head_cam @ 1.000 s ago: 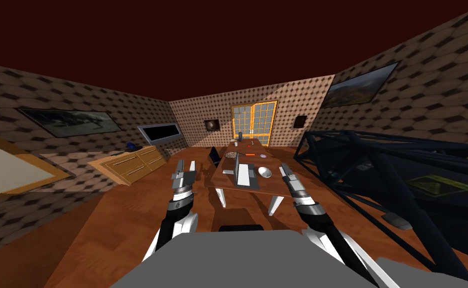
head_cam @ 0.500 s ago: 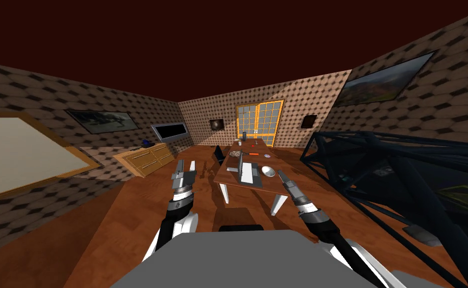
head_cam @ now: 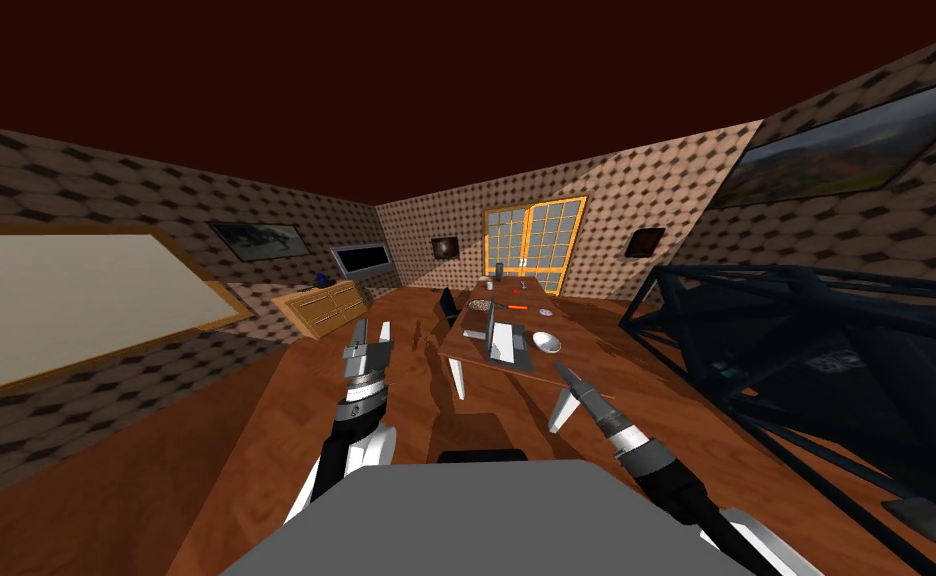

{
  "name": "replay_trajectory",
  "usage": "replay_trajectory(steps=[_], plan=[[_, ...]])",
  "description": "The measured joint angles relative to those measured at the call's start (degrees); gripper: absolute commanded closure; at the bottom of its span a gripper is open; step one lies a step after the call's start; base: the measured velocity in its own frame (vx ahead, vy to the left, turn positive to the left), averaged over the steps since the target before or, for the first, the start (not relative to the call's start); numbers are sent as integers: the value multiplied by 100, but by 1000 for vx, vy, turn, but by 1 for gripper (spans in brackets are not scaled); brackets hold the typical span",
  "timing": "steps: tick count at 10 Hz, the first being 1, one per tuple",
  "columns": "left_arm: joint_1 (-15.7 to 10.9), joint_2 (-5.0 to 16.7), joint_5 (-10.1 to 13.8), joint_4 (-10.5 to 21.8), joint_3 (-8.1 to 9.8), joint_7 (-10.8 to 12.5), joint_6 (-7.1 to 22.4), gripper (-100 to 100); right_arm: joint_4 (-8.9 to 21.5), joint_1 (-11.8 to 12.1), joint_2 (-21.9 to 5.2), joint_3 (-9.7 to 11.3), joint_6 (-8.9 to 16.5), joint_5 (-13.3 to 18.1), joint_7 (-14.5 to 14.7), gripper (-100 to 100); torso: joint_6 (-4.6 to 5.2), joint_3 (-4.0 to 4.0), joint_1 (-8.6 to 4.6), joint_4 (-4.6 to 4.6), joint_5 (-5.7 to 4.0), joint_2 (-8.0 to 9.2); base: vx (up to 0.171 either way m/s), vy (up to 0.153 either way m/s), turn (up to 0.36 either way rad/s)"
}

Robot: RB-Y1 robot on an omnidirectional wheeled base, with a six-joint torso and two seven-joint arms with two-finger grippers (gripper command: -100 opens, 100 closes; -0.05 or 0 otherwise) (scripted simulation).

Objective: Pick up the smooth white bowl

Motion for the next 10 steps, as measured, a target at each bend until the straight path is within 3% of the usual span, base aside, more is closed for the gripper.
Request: replay_trajectory(steps=[2, 3, 4, 6, 10], plan=[[0, 0, 0, 0, 0, 0, 0, 0, 146, 250, -311, 75, 33, 123, 72, -100, 0, -2, -2, 0, 0, -3, -61, 23, 189], [1, 0, 0, 0, 1, 0, 0, 0, 189, 271, -441, 123, 108, 174, 112, -100, 3, -3, -4, 0, -1, -7, -65, 30, 241], [0, 0, 0, 0, 0, 0, 0, 0, 138, 442, -643, 126, 270, 235, 122, -100, 0, -2, -2, 0, 1, -4, -60, 19, 113], [0, 0, 0, 0, 0, 0, 0, 0, 455, 466, -934, 262, 402, 388, 183, -100, -1, -2, -5, 0, -1, -4, -59, 23, 196], [1, 1, 0, 0, 1, 0, 0, 0, 737, 795, -1610, 414, 699, 682, 260, -100, 1, -8, -12, -2, -2, -16, -36, 14, 187]])
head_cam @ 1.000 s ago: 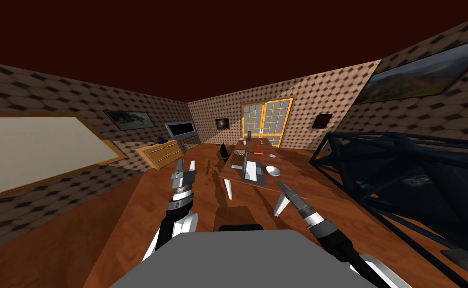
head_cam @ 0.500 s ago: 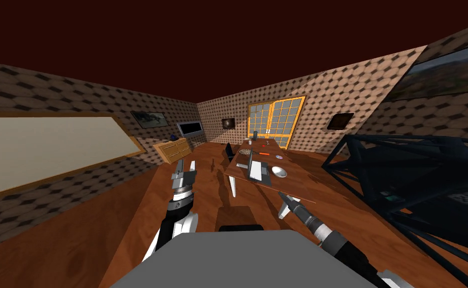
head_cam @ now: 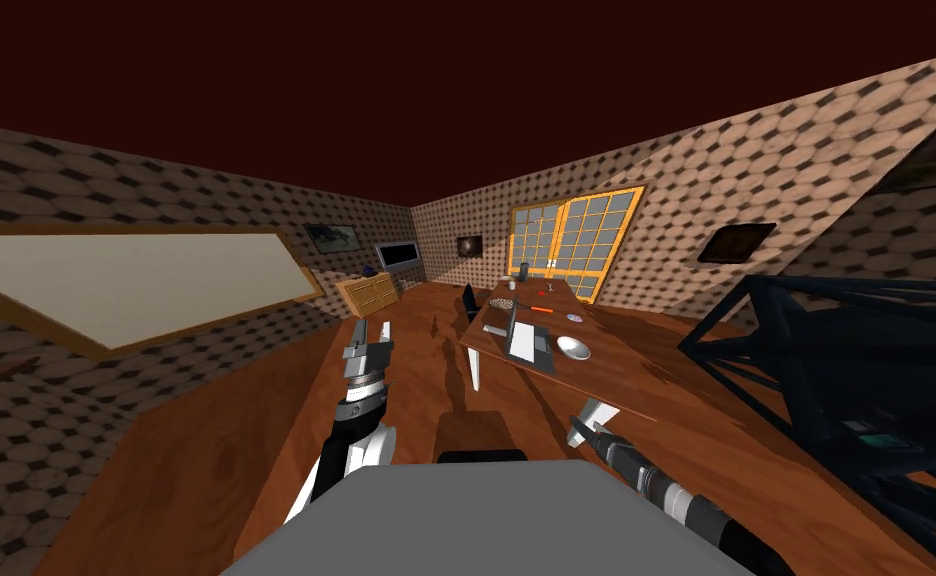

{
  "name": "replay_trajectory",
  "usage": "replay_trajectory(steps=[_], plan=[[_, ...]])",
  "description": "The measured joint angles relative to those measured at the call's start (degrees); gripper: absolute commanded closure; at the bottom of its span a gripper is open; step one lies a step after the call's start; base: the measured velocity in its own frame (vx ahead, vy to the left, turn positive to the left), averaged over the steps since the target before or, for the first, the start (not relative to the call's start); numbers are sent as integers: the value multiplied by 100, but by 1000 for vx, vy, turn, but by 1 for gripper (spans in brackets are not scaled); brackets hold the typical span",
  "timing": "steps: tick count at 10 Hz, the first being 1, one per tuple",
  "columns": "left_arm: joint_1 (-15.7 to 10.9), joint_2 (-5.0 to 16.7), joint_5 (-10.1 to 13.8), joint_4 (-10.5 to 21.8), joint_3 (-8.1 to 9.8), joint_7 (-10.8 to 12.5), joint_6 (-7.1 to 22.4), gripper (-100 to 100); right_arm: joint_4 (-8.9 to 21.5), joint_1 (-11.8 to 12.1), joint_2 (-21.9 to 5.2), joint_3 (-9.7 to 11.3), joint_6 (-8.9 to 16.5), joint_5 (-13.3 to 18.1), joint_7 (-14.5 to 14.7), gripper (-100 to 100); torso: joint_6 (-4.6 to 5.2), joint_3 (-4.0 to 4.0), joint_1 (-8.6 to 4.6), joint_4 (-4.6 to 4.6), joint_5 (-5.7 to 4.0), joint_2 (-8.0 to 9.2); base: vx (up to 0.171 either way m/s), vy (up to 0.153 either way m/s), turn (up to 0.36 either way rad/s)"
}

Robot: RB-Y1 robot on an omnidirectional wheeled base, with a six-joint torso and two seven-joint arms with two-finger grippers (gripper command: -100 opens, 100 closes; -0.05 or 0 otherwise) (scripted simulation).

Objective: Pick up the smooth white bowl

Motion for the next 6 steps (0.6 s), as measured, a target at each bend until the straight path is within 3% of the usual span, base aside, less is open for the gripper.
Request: replay_trajectory(steps=[3, 4, 5, 6], plan=[[1, 0, 0, 0, 1, 0, 0, 0, 262, 144, -430, 141, 229, 232, 62, -100, 4, -3, -1, -1, 0, -5, -26, 14, 231], [0, 0, 0, 0, 0, 0, 0, 0, 284, 307, -629, 163, 326, 342, 81, -100, 0, -2, -2, -1, 0, -4, -30, 3, 466], [0, 0, 0, 0, 0, 0, 0, 0, 371, 338, -812, 318, 547, 514, 111, -100, -4, -3, -6, -1, -1, -6, -18, -9, 135], [2, 1, 0, 0, 1, 0, 0, 0, 581, 340, -966, 360, 578, 598, 128, -100, 6, -4, -11, -1, -2, -7, -10, -4, 162]])
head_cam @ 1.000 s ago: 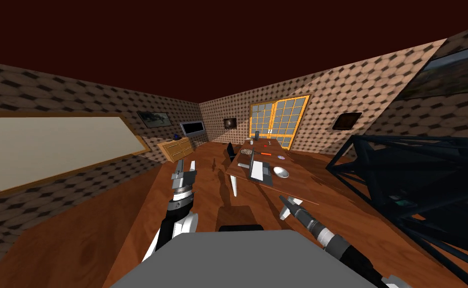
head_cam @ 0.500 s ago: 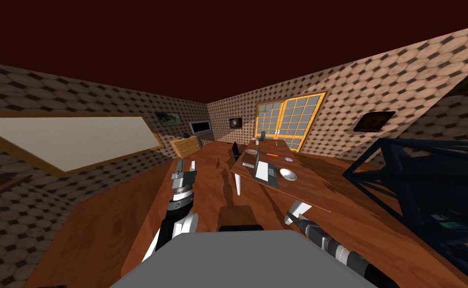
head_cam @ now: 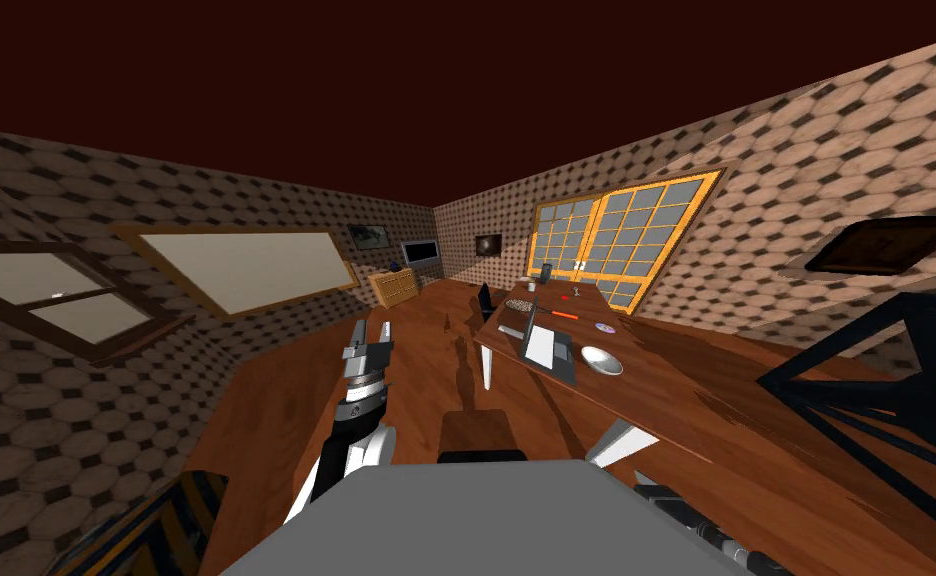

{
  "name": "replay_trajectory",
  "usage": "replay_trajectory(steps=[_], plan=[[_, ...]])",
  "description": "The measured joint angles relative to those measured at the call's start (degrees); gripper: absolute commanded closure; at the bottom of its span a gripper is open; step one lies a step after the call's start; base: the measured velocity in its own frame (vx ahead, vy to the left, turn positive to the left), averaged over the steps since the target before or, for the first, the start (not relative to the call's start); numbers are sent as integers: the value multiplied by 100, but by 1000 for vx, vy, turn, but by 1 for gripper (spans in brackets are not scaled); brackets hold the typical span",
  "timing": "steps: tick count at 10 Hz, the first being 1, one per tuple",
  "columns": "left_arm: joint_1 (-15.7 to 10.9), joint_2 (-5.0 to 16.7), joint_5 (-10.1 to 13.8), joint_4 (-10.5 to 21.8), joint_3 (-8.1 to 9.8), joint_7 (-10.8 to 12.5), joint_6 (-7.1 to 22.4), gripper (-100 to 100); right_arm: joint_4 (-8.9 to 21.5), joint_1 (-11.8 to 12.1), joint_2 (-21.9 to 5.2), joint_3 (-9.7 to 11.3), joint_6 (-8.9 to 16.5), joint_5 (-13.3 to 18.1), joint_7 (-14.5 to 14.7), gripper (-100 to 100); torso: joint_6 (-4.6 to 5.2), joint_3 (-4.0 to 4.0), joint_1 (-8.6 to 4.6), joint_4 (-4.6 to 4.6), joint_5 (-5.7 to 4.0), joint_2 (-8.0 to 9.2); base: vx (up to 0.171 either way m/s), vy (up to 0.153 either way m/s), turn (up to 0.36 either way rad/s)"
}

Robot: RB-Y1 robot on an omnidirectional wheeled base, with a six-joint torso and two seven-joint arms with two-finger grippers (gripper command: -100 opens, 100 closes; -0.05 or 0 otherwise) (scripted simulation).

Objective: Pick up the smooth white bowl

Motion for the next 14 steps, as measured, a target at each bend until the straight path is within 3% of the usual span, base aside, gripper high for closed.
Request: replay_trajectory(steps=[2, 4, 7, 9, 11, 12, 14], plan=[[0, 0, 0, 0, 0, 0, 0, 0, 183, 47, -287, 143, 209, 222, 26, -100, -2, -3, 2, -1, 0, -6, 0, -8, 198], [-1, 0, 0, 0, -1, 0, 0, 0, 394, 54, -589, 408, 576, 558, 70, -100, -9, -8, -7, -3, -2, -14, 14, -28, 300], [-1, 1, 0, 0, 0, 0, 0, 0, 632, 200, -1081, 578, 970, 970, 88, -100, -8, -14, -15, -5, -3, -24, 27, -43, 247], [0, 1, 0, 0, 0, 0, 0, 0, 888, 131, -1258, 744, 1177, 1256, 105, -100, -3, -12, -15, -4, -3, -20, 18, -44, 141], [0, 1, 0, 0, 0, 0, 0, 0, 935, 124, -1463, 887, 1448, 1473, 85, -100, -6, -12, -12, -4, -3, -21, 30, -61, 280], [1, 1, 0, 0, 1, 0, 0, 0, 1166, 46, -1510, 1002, 1560, 1677, 102, -100, -3, -15, -25, -5, -6, -27, 40, -86, 113], [1, 1, 0, 0, 1, 0, 0, 0, 1252, 32, -1695, 1119, 1796, 1926, 80, -100, -3, -17, -23, -6, -6, -31, 40, -62, 141]])
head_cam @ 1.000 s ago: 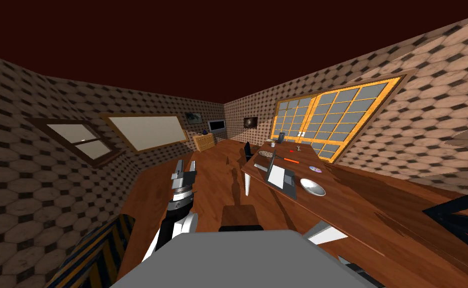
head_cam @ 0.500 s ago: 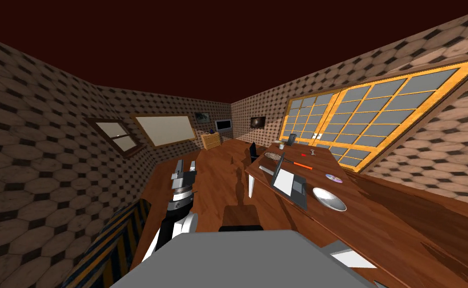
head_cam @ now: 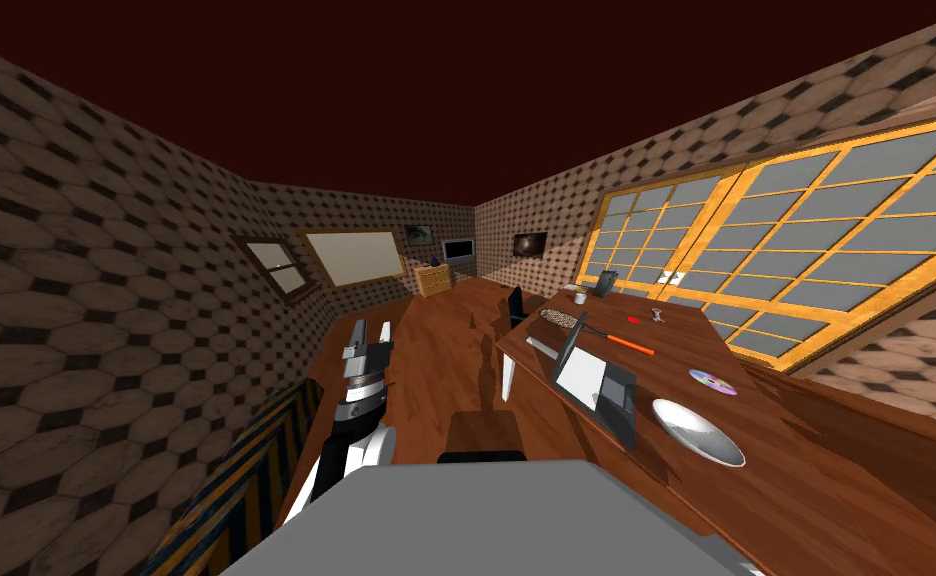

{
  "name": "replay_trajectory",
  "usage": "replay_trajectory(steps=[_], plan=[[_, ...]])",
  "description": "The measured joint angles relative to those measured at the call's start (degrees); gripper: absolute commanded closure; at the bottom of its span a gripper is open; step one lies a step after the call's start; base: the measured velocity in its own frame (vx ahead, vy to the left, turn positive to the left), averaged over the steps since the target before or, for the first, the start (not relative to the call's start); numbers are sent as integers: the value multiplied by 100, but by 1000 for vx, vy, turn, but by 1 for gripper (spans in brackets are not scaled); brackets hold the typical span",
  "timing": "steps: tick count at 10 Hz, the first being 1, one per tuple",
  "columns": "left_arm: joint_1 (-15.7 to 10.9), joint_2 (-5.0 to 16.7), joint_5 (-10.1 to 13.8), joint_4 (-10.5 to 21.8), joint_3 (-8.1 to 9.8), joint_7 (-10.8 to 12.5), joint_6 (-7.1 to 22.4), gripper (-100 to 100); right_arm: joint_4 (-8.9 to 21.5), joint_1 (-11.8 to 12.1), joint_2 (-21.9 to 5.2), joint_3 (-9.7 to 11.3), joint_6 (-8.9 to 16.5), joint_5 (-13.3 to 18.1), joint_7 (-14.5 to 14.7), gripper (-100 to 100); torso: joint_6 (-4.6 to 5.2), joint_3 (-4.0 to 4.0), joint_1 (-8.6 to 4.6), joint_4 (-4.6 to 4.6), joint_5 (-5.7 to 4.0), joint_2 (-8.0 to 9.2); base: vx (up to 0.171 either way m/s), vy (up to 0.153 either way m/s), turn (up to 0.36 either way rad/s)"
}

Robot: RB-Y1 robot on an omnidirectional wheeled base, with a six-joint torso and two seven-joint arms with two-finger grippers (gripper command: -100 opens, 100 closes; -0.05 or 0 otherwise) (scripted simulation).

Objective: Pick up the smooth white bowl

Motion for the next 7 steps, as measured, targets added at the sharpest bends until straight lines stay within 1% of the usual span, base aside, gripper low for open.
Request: replay_trajectory(steps=[2, 3, 4, 5, 6, 7], plan=[[0, 0, 0, 0, 0, 0, 0, 0, 151, -94, -86, 142, 184, 227, -11, -100, 1, 2, 6, 1, 1, 4, 27, -62, 135], [0, 0, 0, 0, 0, 0, 0, 0, 187, -148, -126, 223, 280, 290, -16, -100, 4, 3, 7, 1, 1, 5, 41, -73, 189], [0, 0, 0, 0, 0, 0, 0, 0, 206, -204, -211, 343, 427, 390, -30, -100, 0, 0, 3, 0, 1, 0, 61, -105, 262], [0, 0, 0, 0, 0, 0, 0, 0, 321, -253, -221, 419, 557, 588, -43, -100, 0, -4, -8, -1, -2, -7, 55, -132, 183], [1, 1, 0, 0, 1, 0, 0, 0, 311, -258, -316, 513, 744, 753, -72, -100, 2, -5, -17, -2, -4, -8, 46, -155, 197], [1, 1, 0, 0, 1, 0, 0, 0, 404, -320, -365, 591, 859, 932, -117, -100, 1, -4, -27, -2, -6, -7, 35, -112, 84]])
